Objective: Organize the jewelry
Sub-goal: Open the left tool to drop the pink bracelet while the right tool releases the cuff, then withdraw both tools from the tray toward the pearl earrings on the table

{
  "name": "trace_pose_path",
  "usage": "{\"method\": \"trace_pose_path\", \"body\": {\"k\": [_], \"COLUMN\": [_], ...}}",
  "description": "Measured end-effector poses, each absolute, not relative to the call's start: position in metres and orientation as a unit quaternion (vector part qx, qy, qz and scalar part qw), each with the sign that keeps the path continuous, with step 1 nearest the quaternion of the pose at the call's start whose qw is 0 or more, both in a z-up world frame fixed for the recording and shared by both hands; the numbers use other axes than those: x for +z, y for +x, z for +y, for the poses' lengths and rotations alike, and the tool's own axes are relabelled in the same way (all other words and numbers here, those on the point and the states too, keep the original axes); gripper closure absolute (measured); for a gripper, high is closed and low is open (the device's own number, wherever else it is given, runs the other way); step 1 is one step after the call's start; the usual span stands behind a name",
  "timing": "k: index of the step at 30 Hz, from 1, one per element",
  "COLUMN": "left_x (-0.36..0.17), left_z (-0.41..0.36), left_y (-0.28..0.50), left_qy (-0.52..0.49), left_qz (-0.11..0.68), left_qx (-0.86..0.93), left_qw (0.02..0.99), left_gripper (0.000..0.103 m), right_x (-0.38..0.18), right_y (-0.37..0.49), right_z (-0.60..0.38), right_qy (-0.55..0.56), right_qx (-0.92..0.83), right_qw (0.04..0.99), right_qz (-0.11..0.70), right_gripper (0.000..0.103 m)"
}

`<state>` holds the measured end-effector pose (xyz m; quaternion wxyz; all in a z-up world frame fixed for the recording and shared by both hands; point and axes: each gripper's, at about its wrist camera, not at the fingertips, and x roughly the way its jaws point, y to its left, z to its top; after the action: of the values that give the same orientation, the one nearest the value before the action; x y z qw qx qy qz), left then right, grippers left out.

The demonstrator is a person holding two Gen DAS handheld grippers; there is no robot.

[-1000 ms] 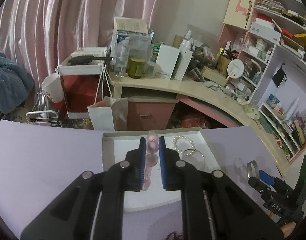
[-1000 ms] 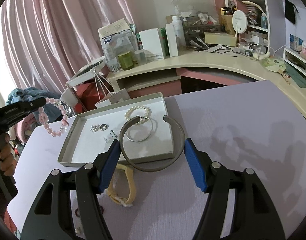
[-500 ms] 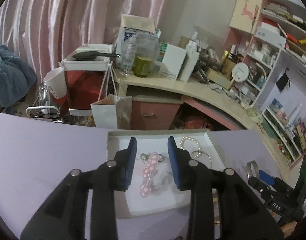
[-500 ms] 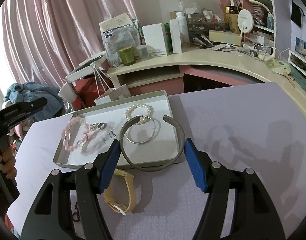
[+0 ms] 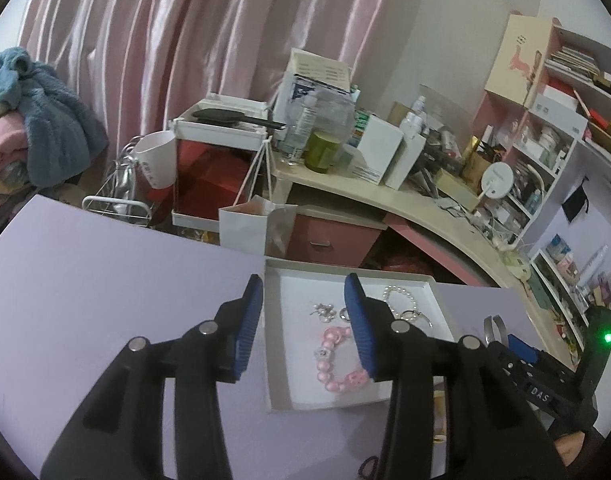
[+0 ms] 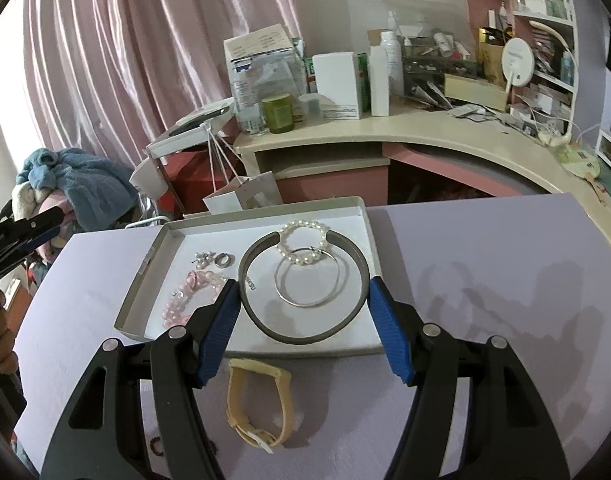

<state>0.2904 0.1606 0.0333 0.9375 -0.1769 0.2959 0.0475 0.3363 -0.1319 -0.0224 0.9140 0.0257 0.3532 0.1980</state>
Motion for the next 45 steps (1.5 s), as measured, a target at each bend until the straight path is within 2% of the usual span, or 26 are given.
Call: {"method": "trace_pose_path", "body": {"k": [15,16,18,19,27,36,45], "left_x": [0.023,0.023,0.022,0.021,0.020,0.023,0.024], "left_z": [0.164,0.163,0.161,0.160,0.155,0.139,0.127], "left_y": [0.284,0.284,0.283,0.283,0.275,0.232,0.169], "left_qy": [-0.166,-0.166,-0.166,-0.165,-0.170,-0.170,-0.173], "left_qz": [0.304,0.306,0.307,0.307,0.310,0.301,0.300], "left_qx": [0.067,0.067,0.067,0.067,0.064,0.064,0.072], "left_qw": [0.935,0.935,0.935,0.935,0.933,0.936,0.935], "left_gripper": [0.057,0.057,0.057,0.056,0.053,0.048,0.043], "right_x": [-0.036,-0.038,-0.036,-0.035,-0.041,-0.049,-0.059], "right_y": [0.369,0.372,0.370,0.366,0.333,0.281,0.219], "right_z": [-0.099,-0.097,-0.102,-0.105,-0.141,-0.172,-0.161], "right_qy": [0.008,0.008,0.022,0.028,0.054,0.079,0.067], "right_qx": [0.215,0.214,0.214,0.212,0.185,0.154,0.181], "right_qw": [0.908,0.905,0.906,0.908,0.909,0.909,0.901], "right_qz": [0.360,0.367,0.365,0.360,0.369,0.379,0.389], "right_gripper": [0.035,0.034,0.021,0.020,0.020,0.021,0.028]}}
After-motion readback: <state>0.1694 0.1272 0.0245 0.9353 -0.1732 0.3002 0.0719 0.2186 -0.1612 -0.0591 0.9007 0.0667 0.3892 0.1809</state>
